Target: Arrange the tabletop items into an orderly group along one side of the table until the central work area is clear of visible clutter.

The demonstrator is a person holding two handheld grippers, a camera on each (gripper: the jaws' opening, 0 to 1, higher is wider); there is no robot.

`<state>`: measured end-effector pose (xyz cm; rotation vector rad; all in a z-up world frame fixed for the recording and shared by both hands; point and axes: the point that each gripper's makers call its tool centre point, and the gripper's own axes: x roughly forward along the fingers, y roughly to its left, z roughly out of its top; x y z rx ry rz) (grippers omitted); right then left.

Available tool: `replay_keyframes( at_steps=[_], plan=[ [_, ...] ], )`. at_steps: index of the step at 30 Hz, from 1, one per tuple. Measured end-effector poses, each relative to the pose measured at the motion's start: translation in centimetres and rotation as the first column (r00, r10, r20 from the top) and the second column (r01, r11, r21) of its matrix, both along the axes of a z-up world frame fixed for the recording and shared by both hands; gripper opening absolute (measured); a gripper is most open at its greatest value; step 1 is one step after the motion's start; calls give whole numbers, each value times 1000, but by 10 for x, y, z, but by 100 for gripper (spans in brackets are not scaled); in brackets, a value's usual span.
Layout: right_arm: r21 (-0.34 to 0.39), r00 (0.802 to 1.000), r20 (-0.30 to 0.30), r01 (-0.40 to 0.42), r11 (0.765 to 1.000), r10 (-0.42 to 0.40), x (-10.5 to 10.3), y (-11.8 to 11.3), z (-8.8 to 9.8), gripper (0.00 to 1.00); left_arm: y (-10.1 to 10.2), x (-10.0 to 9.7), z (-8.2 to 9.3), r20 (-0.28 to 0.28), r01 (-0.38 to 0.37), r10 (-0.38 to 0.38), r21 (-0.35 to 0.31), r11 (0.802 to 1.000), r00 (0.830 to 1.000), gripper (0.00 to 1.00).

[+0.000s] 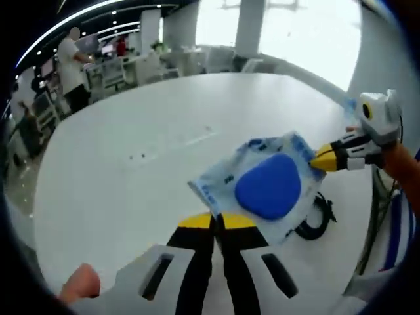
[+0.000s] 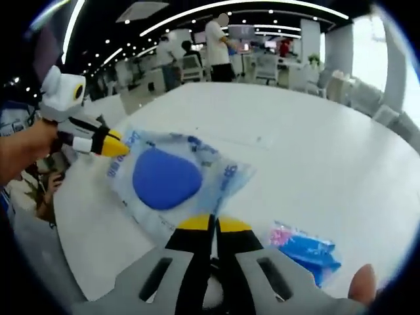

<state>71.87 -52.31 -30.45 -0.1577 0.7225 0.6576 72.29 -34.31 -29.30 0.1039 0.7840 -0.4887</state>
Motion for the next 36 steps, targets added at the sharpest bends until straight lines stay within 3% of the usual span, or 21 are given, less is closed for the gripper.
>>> replay_keyframes(
  at_steps=[9,15,28,36],
  plan=[
    [-33,998,-54,-19,999,17,13,-2,-39,2,-3,4,-43,-66,6,-3,42,999,998,0],
    [-44,996,-88,-32,999,28,11,-3,-61,2,-4,5,-59,-83,25,-19,67,997,996,1],
    [-43,992,-119,-42,998,36,-1,-3,-81,2,-3,-5,-81,-112,56,-44,100,993,993,1],
    [-33,989,-147,-31,999,26,-11,-4,-81,1,-4,-19,-89,-138,62,-49,92,994,989,1]
  ],
)
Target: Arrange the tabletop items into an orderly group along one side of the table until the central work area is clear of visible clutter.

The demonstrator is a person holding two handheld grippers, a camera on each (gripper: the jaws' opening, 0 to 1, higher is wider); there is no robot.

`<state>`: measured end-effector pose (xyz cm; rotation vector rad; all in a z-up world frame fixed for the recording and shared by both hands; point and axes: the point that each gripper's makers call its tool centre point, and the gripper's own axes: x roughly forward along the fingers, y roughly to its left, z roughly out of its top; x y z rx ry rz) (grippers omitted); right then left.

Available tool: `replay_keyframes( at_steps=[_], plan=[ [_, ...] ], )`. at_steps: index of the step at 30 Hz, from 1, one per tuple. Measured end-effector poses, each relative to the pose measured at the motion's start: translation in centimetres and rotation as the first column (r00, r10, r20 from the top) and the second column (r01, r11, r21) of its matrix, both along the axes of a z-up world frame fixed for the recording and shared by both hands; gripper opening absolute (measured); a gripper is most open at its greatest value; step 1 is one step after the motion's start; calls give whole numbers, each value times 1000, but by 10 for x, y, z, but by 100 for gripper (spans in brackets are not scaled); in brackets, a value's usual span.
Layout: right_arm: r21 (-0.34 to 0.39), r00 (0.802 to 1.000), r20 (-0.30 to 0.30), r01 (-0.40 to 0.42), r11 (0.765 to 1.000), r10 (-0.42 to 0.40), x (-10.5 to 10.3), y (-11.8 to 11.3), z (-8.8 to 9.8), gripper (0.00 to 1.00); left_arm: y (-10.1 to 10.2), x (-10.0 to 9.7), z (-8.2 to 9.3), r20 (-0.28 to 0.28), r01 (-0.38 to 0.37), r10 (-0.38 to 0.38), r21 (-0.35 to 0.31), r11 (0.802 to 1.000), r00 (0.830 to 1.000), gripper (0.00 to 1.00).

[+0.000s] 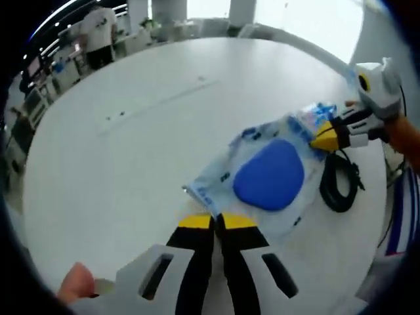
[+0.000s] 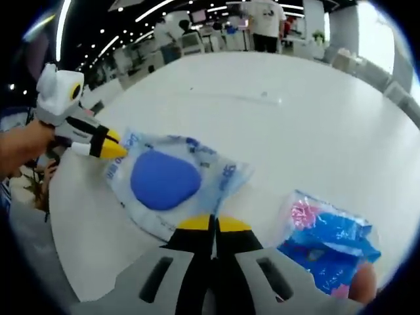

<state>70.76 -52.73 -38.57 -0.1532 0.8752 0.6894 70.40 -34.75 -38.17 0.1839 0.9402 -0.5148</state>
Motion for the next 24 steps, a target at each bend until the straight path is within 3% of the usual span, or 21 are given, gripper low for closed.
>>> replay_keyframes(
  at_steps=[9,24],
  plan=[
    [3,999,-41,-12,1000,12,-22,4,0,1,4,-12,-1,-19,-3,3,-2,1000,1000,0],
    [15,998,-30,-50,999,51,-20,28,3,2,27,-18,1,-19,-43,43,3,999,999,0]
  ],
)
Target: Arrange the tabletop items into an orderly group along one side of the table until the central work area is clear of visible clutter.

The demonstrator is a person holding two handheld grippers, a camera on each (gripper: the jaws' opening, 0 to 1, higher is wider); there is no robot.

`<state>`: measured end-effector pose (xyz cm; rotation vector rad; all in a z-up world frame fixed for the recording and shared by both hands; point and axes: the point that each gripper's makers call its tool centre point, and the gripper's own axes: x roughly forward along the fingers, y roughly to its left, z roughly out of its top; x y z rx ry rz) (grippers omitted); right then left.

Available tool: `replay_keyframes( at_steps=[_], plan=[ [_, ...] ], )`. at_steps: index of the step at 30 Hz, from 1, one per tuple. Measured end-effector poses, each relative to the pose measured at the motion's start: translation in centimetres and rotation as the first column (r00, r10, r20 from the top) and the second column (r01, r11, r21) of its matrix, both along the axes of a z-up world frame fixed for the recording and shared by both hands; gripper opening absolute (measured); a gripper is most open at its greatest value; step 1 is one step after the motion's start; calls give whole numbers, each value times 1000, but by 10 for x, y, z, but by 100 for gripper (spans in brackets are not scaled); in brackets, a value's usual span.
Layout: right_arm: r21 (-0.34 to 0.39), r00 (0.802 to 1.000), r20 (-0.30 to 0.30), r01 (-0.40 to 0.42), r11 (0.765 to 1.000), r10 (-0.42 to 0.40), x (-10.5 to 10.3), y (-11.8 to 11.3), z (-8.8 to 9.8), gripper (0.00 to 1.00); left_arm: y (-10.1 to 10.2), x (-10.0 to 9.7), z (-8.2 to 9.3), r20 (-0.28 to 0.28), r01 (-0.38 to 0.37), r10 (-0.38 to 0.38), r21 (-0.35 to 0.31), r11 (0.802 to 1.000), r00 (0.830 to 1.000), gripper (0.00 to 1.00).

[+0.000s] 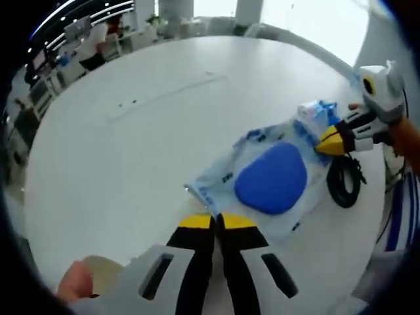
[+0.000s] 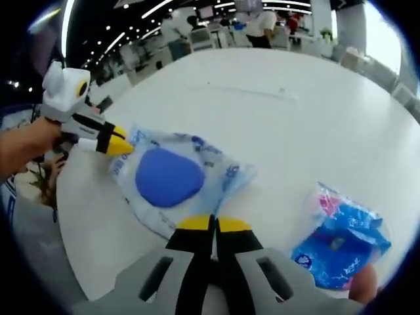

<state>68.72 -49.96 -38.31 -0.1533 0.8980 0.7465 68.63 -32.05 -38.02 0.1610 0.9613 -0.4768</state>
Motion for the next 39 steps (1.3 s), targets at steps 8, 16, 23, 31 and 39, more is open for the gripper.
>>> replay_keyframes(
  at_steps=[8,16,23,31,39],
  plan=[
    [-1,1000,-17,-14,1000,14,-4,4,-2,2,6,-4,-7,-24,-17,17,2,1000,1000,0],
    [6,1000,-31,-1,1000,1,-6,3,-2,3,6,-4,-10,-10,1,-1,20,1000,1000,4],
    [16,1000,-17,5,1000,-5,-6,0,0,6,6,-4,-10,-2,6,-6,34,999,1000,14],
    [16,1000,-8,5,1000,-5,-8,0,4,7,2,-3,-3,27,17,-17,31,999,999,23],
    [28,1000,19,18,999,-18,-6,-4,13,9,-2,0,7,63,19,-21,34,999,998,33]
  ],
)
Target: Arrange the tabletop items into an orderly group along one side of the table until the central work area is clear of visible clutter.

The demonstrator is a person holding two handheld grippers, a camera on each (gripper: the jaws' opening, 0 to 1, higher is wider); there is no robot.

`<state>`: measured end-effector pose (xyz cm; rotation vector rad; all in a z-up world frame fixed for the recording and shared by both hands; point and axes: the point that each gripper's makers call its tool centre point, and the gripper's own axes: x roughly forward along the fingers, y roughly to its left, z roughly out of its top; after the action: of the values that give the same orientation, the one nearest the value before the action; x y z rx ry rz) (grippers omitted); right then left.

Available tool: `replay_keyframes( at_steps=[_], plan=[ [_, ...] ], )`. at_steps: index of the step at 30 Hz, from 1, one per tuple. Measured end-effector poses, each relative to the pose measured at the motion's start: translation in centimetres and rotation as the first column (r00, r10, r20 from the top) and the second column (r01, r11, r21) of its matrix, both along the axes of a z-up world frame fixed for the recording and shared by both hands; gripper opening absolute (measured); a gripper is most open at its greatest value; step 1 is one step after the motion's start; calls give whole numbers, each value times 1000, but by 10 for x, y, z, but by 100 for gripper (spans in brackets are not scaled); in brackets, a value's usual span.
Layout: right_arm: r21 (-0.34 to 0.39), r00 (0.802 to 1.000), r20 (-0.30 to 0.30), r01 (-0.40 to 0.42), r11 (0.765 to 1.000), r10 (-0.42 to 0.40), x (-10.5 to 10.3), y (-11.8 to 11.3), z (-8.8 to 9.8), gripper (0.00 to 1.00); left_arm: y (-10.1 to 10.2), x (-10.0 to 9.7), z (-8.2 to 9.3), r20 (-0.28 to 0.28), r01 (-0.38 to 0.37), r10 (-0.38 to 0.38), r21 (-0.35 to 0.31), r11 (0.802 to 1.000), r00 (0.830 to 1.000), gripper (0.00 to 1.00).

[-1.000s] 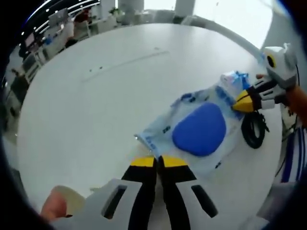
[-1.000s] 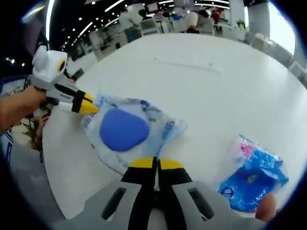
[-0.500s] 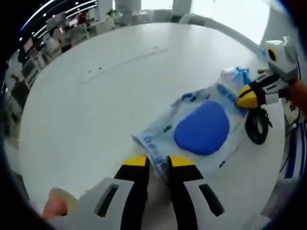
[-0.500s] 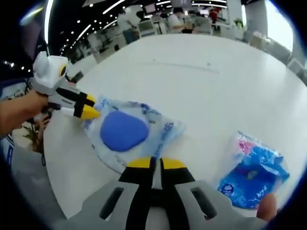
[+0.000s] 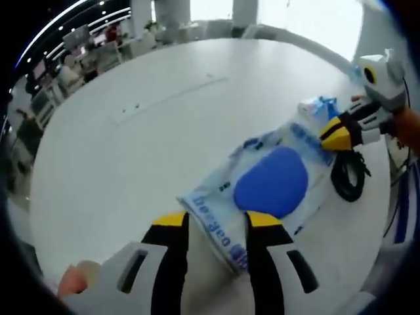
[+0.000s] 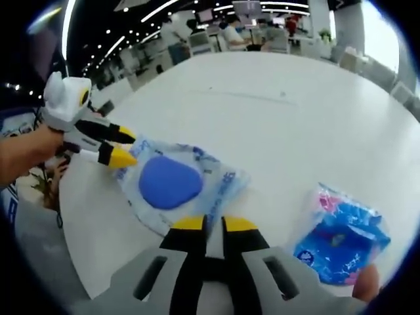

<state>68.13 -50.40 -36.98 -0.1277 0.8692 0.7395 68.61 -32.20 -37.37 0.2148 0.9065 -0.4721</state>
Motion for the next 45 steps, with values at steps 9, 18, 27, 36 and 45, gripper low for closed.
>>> replay_keyframes(
  at_steps=[9,18,27,36,45],
  plan=[
    [19,995,95,29,999,-31,9,-4,22,31,-13,4,24,86,-21,26,-54,998,996,46],
    [33,986,164,33,999,-38,8,-8,38,43,-37,-2,49,189,31,-4,-144,989,982,56],
    [37,979,202,9,999,-16,-6,-5,52,49,-45,-19,63,224,57,-5,-225,973,975,62],
    [49,970,244,-5,999,-7,-25,0,70,53,-51,-44,81,283,78,10,-299,951,959,66],
    [57,959,284,-33,998,15,-52,3,87,57,-46,-70,95,318,82,34,-343,936,948,69]
  ],
)
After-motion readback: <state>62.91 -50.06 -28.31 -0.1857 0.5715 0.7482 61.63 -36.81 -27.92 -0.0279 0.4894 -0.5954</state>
